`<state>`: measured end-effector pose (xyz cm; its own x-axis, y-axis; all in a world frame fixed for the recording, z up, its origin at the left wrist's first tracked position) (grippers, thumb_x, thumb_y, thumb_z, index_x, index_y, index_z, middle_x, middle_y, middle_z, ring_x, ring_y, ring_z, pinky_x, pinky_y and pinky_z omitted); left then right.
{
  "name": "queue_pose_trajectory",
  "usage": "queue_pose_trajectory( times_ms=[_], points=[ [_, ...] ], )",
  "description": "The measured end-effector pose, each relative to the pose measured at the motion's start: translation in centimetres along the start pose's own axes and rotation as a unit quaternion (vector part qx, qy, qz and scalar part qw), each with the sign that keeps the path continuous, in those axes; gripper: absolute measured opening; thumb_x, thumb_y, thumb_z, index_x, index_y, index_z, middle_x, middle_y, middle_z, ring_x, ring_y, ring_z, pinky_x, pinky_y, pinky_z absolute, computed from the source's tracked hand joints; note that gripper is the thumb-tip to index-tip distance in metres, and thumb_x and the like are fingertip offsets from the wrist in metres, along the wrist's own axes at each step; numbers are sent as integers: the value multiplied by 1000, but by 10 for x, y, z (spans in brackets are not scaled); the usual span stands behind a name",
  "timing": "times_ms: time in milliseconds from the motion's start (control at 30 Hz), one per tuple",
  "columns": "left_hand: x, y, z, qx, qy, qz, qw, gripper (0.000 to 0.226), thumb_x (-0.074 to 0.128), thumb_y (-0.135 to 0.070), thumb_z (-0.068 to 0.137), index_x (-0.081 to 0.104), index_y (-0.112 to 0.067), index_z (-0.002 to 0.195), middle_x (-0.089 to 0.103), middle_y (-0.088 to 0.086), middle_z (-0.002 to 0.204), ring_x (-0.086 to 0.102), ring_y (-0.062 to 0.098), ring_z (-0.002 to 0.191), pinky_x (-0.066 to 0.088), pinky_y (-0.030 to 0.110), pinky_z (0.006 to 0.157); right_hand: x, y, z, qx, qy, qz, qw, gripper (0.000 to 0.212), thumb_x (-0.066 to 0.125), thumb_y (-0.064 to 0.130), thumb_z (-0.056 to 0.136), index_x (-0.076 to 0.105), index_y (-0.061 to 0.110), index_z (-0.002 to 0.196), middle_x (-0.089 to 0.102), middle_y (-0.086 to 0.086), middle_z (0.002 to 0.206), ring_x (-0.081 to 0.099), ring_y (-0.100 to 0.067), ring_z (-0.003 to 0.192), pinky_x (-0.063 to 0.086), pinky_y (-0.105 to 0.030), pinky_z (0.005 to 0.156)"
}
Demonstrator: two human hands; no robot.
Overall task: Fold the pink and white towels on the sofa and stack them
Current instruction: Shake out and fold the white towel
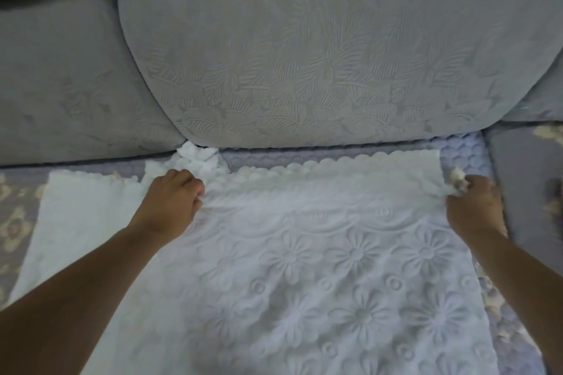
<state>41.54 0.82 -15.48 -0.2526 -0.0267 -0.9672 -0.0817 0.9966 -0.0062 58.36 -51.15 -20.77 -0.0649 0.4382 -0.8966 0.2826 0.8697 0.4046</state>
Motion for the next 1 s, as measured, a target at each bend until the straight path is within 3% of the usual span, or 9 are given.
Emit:
queue_pose_trajectory(
  times_ms=[100,167,233,367,567,700,800,900,1000],
  points=[
    [4,3,2,-24,-4,-14,1000,19,83,-16,75,68,-15,87,61,4,78,57,30,71,44,39,61,10,34,-5,-257,-65,-86,960,40,49,5,78,62,-5,115,60,-31,107,51,-47,99,42,-53,91],
    [5,3,3,-31,-1,-30,999,13,80,-18,79,67,-17,83,58,0,75,56,27,70,44,39,62,23,67,-15,-401,-9,-92,911,27,63,0,83,67,-1,110,64,-23,106,54,-43,99,49,-56,87],
    [5,2,3,-42,4,-45,998,10,77,-19,82,68,-18,84,58,-1,78,55,24,73,45,39,64,39,85,-26,-477,47,-138,866,33,73,7,80,69,4,113,65,-16,112,57,-39,103,48,-54,92],
    [9,5,2,-49,7,-38,998,28,82,-19,77,72,-16,102,64,7,93,59,31,82,47,41,67,61,89,-25,-460,99,-169,866,44,81,17,78,66,9,119,62,-10,106,57,-31,96,50,-45,86],
    [11,-2,7,-22,19,-39,999,17,83,-13,74,73,-19,87,64,1,79,59,26,75,47,35,63,62,90,-25,-471,82,-165,863,20,76,10,78,64,10,94,53,-6,89,48,-25,80,48,-39,68],
    [14,-11,15,-6,4,-20,1000,37,83,-20,74,72,-15,109,68,7,95,63,34,84,50,42,68,64,95,-21,-435,78,-149,884,35,72,19,85,63,8,118,60,-9,106,55,-31,92,52,-44,77],
    [19,-24,23,5,11,-14,1000,43,85,-25,73,71,-18,113,68,4,97,63,33,89,50,45,76,72,101,-19,-437,88,-177,877,45,78,21,80,62,10,120,61,-9,103,54,-31,91,51,-44,77],
    [25,-33,29,-16,31,5,999,48,87,-33,70,70,-21,113,64,4,96,60,30,91,48,45,79,73,105,-20,-444,81,-185,873,41,83,18,73,65,10,109,60,-8,91,54,-29,83,48,-41,73],
    [28,-35,30,-55,45,-1,998,46,81,-36,75,65,-24,117,58,5,111,53,30,104,44,43,86,69,108,-27,-482,64,-174,856,24,78,5,73,61,12,87,51,-3,79,45,-24,74,40,-35,68]
  ],
)
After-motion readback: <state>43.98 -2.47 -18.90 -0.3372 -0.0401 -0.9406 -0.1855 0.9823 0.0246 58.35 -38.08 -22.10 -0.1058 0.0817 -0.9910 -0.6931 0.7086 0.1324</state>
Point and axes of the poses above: each hand's wrist, its own z-axis towards the middle knuckle, its own x-axis out of the palm, y = z × x, the point moved 5 cm from there along z, towards the middle knuckle
